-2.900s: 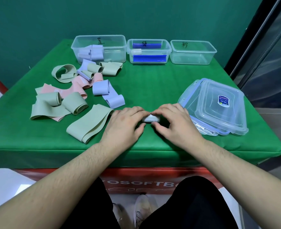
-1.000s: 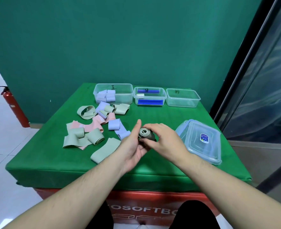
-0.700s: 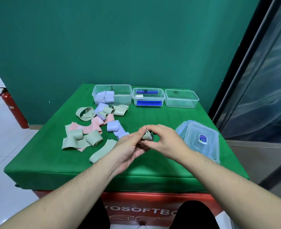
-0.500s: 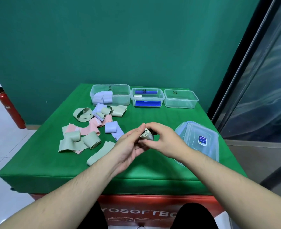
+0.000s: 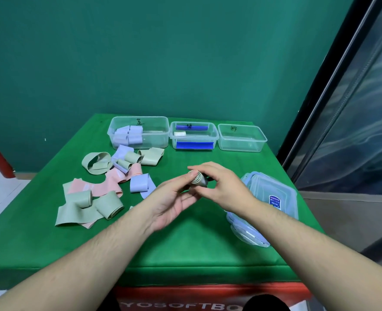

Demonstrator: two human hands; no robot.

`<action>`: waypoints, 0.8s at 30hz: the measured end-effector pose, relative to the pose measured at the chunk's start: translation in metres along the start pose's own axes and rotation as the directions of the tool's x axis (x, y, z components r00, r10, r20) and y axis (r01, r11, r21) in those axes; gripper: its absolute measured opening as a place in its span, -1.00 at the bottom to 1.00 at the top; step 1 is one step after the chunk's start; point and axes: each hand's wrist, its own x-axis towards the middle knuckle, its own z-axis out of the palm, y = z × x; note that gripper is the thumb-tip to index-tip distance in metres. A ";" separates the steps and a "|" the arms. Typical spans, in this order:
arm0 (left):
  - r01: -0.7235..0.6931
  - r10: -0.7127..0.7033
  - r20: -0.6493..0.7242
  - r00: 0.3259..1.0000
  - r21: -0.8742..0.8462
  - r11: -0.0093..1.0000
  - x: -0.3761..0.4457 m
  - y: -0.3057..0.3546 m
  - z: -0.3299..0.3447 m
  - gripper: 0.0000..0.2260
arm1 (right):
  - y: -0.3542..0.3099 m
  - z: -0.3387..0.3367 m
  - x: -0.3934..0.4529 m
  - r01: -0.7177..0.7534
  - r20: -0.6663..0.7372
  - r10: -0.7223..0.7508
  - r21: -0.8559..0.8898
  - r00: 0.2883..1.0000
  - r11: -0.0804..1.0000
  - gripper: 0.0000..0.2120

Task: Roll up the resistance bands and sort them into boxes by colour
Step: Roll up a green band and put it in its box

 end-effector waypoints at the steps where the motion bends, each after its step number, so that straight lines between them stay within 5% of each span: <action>1: 0.000 0.000 0.001 1.000 -0.009 1.000 0.006 0.002 -0.001 -0.64 | 0.002 -0.002 0.004 -0.013 -0.004 0.013 -0.003 1.000 1.000 -0.56; 11: -0.023 0.033 0.087 0.996 -0.116 0.993 0.069 0.033 -0.024 -0.53 | 0.034 -0.006 0.069 -0.048 -0.006 0.050 0.178 0.999 0.983 -0.60; 15: 0.006 -0.006 0.069 0.998 -0.001 1.000 0.100 0.052 -0.040 -0.60 | 0.057 0.004 0.103 -0.065 0.011 0.064 0.139 0.998 0.988 -0.64; 24: -0.174 0.242 -0.090 0.966 0.465 0.868 0.177 0.101 -0.060 -0.71 | 0.095 0.012 0.185 -0.091 -0.027 0.090 -0.026 0.996 0.996 -0.66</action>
